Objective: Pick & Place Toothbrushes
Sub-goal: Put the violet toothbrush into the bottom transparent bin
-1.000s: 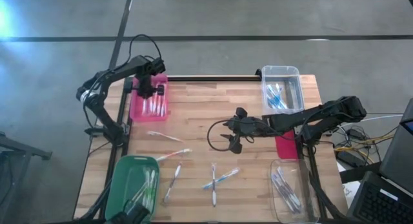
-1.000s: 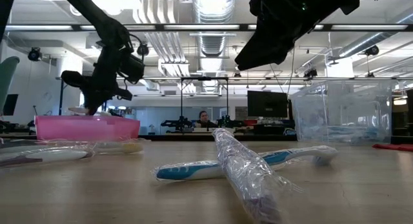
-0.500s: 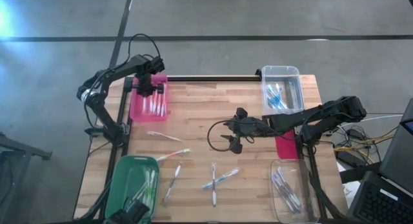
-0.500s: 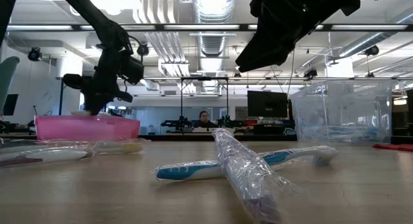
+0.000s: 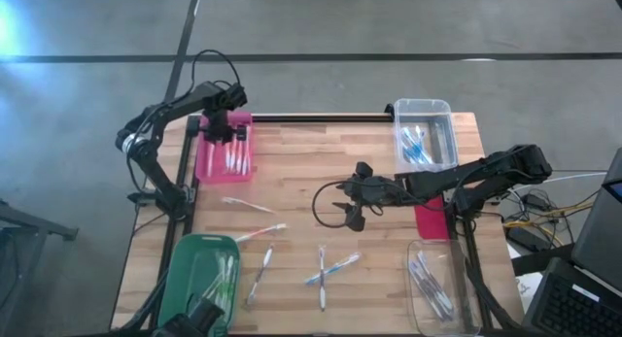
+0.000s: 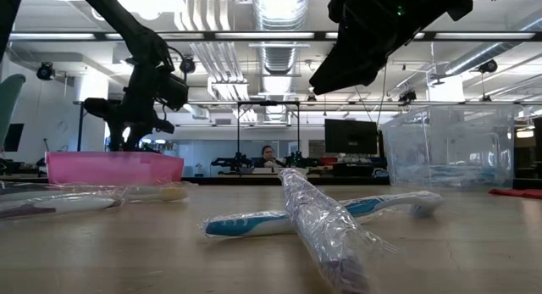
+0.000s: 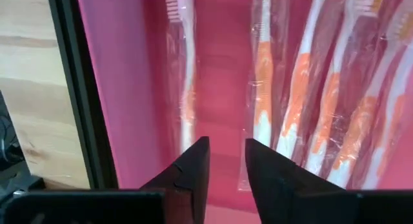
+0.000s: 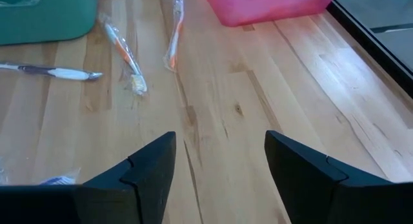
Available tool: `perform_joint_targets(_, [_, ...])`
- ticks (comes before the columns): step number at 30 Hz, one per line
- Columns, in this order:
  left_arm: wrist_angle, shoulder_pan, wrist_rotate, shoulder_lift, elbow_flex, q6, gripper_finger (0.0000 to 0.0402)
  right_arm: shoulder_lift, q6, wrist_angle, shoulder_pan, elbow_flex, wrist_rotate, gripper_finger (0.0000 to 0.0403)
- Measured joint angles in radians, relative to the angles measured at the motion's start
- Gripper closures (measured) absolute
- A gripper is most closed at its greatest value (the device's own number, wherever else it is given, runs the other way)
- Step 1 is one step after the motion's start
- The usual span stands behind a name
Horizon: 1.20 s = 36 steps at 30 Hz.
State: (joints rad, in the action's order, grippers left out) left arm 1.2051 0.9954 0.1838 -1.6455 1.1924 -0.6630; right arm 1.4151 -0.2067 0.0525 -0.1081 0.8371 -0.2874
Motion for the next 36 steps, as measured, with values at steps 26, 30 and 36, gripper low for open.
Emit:
perform_joint_targets(26, [-0.030, -0.206, -0.166, 0.211, 0.182, 0.115, 0.0292, 0.000, 0.008, -0.001, 0.000, 0.000, -0.002, 0.0140])
perform_joint_targets(30, [-0.090, -0.300, -0.166, 0.269, 0.181, 0.098, 0.0294, 0.000, 0.008, -0.004, 0.000, 0.000, -0.002, 0.0142])
perform_joint_targets(36, [-0.179, -0.454, -0.166, 0.323, 0.181, 0.087, 0.0295, 0.000, 0.008, -0.006, 0.000, 0.000, -0.002, 0.0162])
